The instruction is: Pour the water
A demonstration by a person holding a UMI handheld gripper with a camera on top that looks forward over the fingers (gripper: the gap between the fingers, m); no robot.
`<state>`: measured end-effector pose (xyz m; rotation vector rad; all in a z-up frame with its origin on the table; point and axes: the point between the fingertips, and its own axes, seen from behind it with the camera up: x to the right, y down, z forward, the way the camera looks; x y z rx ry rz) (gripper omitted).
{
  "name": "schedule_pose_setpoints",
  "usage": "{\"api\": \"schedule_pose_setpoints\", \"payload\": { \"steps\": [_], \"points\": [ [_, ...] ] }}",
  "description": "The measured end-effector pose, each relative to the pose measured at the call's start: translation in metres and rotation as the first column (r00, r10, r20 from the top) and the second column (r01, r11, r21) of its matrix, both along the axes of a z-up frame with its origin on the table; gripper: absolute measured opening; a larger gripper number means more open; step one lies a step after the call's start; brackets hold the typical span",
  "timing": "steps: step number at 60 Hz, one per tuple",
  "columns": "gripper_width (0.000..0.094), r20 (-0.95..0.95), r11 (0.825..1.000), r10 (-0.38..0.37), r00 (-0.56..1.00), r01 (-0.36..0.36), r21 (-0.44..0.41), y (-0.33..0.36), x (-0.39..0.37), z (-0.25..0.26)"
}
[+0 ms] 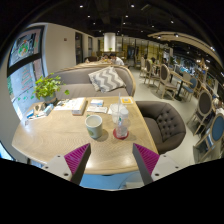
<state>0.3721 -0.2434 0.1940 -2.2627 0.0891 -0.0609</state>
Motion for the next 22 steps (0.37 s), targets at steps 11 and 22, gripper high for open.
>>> {"api": "schedule_pose_setpoints", "payload": {
  "steps": [11, 22],
  "points": [
    [0.0857, 0.030, 1.000, 0.007, 1.000, -0.008, 0.017, -0.017, -0.013, 0.017],
    [0.0856, 0.033, 0.999, 0.037, 0.999, -0.038, 0.022, -0.022, -0.023, 0.021]
  ]
}}
